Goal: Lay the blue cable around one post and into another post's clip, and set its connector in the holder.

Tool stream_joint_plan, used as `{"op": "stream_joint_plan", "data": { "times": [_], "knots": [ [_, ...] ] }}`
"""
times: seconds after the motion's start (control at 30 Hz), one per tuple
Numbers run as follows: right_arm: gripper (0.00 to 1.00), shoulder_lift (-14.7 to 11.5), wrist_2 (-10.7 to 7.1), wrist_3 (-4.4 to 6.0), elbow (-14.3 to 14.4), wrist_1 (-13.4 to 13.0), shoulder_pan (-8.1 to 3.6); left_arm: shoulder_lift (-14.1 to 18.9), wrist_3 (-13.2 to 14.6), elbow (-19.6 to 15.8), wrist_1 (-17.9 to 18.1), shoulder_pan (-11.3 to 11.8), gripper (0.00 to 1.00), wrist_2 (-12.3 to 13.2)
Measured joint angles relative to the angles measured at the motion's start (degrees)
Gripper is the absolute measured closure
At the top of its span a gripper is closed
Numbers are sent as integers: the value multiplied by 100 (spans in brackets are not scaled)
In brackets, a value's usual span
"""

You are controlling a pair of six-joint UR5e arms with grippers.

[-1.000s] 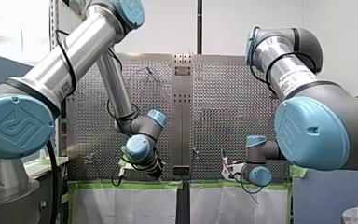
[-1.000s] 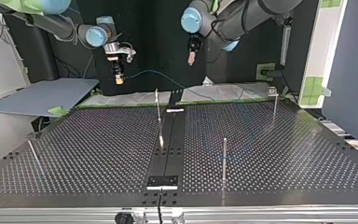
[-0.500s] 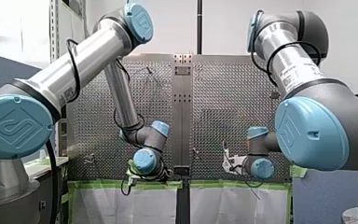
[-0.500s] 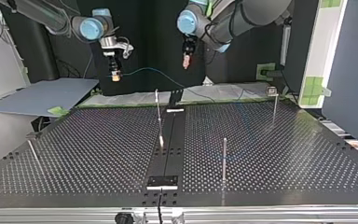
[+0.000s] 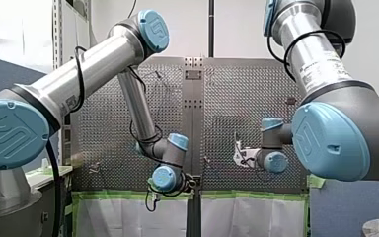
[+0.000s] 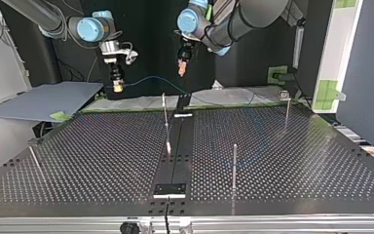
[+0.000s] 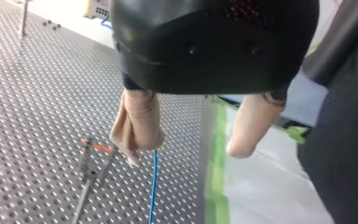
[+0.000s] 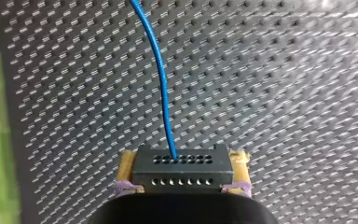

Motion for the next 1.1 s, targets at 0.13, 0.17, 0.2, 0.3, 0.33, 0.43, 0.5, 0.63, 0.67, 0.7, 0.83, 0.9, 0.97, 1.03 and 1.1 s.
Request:
{"op": "stream_joint_plan", "data": {
  "times": [0.13,0.17,0.2,0.3,0.33,0.43,0.5,0.63,0.67,0.7,0.83,0.9,0.97,1.03,1.1],
  "knots": [
    [100,-187,-69,-9,2,-13,81,6,-21,44,238,-51,0,-24],
    [100,-217,-81,-10,3,-17,111,9,-29,48,291,-57,0,-32],
    [100,-232,-86,-12,3,-18,132,14,-47,52,359,-64,0,-42],
    [100,-250,-85,-25,4,-21,197,43,-141,55,532,-67,0,-72],
    [100,-252,-84,-31,4,-22,215,59,-178,55,581,-65,0,-77],
    [100,-254,-76,-42,4,-22,273,108,-312,56,731,-57,0,-79],
    [100,-252,-70,-45,4,-23,313,123,-407,57,850,-54,0,-79],
    [100,-249,-38,-47,4,-20,374,192,-544,70,1072,-43,0,-71],
    [100,-248,-23,-45,4,-21,390,220,-586,74,1126,-40,0,-52],
    [100,-248,-14,-44,4,-24,400,249,-647,78,1195,-39,0,-15],
    [100,-247,4,-38,3,-45,440,291,-873,81,1429,-46,0,124],
    [100,-247,6,-30,3,-65,463,297,-997,82,1556,-48,0,186],
    [100,-249,0,-16,0,-93,478,298,-1106,82,1667,-48,0,261],
    [100,-248,-7,10,-9,-127,486,298,-1232,83,1790,-42,0,350],
    [100,-248,-10,51,-16,-180,477,299,-1350,83,1910,-26,0,376]
  ]
}}
